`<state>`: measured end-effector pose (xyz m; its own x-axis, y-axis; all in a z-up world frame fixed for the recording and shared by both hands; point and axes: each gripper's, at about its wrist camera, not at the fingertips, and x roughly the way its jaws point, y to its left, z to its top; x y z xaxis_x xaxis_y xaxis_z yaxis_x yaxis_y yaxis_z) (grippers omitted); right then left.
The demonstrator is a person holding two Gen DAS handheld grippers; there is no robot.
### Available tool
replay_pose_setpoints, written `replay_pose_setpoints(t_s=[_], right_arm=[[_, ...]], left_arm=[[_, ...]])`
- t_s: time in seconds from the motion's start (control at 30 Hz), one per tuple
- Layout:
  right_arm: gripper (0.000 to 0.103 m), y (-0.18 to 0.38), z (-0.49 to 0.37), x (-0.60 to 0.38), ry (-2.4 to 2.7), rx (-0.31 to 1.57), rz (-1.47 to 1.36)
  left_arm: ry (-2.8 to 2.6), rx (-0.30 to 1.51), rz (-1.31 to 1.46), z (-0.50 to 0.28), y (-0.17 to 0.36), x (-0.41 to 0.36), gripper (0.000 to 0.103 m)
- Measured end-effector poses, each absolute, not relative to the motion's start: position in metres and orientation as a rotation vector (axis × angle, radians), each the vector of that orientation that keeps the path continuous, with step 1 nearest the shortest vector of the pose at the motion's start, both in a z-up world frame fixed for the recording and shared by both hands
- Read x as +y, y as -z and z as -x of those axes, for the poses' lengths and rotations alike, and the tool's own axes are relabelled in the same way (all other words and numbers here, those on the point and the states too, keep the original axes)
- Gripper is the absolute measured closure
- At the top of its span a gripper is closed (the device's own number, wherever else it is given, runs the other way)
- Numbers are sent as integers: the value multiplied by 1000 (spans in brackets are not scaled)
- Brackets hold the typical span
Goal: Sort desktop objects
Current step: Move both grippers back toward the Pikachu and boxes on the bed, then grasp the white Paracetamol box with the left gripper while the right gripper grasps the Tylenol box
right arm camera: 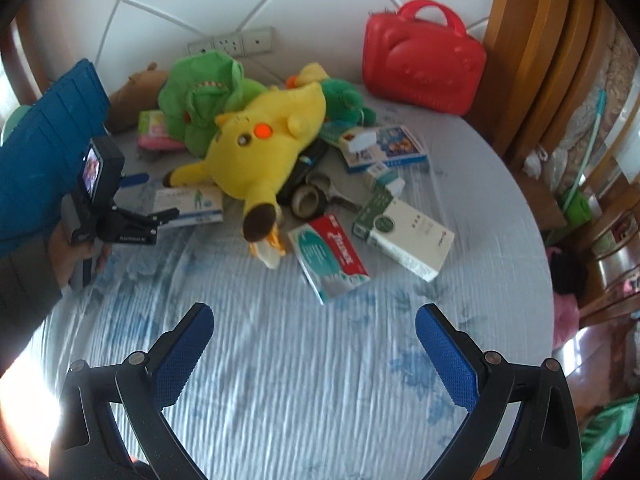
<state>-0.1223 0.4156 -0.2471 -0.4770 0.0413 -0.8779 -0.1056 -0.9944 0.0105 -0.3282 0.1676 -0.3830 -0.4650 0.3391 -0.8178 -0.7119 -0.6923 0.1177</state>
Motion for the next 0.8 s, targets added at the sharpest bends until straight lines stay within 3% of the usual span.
replay_pose_setpoints(t_s=[0.17, 0.3, 0.4, 0.8], right_arm=[[1, 257, 130, 416, -2599, 114, 1595], [1, 260, 138, 411, -2593, 128, 1610], [1, 260, 144, 406, -2597, 135, 1618], [1, 271, 157, 416, -2600, 95, 1660]], left_arm=[[-2057, 608, 1089, 332, 397, 174, 0], [-2025, 492, 1142, 333, 397, 169, 21], [-2061, 350, 1150, 332, 385, 155, 50], [-2061, 271, 1140, 302, 370, 162, 70]])
